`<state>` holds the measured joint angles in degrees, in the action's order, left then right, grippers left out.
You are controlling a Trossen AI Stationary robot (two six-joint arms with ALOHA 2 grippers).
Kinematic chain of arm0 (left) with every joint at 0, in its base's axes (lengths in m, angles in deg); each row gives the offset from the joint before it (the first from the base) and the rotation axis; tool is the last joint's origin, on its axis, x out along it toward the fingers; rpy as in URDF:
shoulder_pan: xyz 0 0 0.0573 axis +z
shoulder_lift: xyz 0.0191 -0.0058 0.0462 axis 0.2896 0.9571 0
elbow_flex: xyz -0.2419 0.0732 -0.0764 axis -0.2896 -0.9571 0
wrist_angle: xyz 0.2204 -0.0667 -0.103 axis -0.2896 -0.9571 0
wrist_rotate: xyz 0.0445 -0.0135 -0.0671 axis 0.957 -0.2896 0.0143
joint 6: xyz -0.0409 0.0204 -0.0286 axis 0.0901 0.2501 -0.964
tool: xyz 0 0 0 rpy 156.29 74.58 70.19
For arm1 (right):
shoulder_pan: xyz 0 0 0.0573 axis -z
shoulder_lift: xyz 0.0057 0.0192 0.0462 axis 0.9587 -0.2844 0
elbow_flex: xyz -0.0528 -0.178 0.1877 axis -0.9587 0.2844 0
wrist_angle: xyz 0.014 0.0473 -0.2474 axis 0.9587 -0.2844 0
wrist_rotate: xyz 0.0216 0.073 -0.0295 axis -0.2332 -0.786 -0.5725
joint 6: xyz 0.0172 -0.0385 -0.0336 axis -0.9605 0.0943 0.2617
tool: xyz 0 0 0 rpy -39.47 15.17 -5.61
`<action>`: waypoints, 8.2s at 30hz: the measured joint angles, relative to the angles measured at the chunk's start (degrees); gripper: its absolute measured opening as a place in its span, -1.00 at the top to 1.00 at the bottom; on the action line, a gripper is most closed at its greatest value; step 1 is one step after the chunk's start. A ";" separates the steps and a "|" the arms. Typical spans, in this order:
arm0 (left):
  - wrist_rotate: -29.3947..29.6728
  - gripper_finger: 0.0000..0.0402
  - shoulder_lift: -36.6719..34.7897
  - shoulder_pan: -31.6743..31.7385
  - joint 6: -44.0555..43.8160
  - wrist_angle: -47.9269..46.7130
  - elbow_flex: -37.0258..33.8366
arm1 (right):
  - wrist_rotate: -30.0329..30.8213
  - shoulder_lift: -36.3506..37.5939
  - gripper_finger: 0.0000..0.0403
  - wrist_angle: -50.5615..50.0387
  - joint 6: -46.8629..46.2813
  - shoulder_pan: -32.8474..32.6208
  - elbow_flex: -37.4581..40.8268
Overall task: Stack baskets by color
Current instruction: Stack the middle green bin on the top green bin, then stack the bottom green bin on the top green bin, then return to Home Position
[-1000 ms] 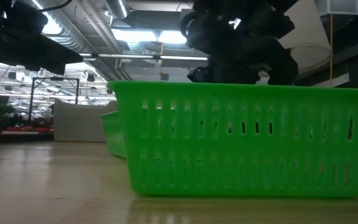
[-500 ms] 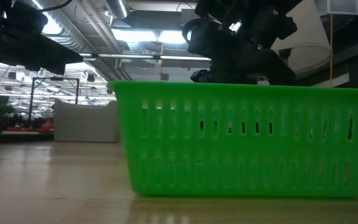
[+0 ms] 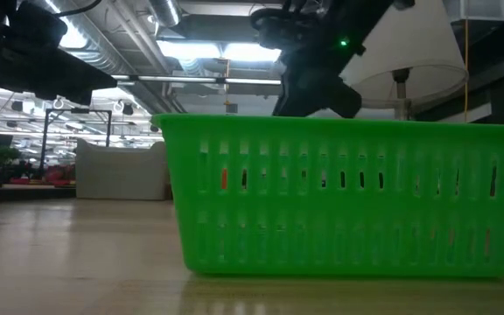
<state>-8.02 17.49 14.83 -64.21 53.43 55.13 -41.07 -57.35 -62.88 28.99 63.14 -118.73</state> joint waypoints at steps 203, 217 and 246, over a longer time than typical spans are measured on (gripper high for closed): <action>0.01 0.79 0.01 0.00 0.00 -0.13 0.00 | -27.91 -5.65 0.35 -12.95 20.91 46.46 -20.64; 0.02 0.79 0.00 -0.02 0.00 -0.11 0.00 | -18.57 -5.32 0.32 -10.34 5.41 41.57 -20.64; 0.02 0.79 0.00 0.00 0.00 0.09 -0.02 | -27.17 40.40 0.51 8.15 -37.25 2.80 32.80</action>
<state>-8.00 17.49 14.84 -64.21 53.52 55.11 -68.24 -16.95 -54.72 -8.26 65.93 -85.92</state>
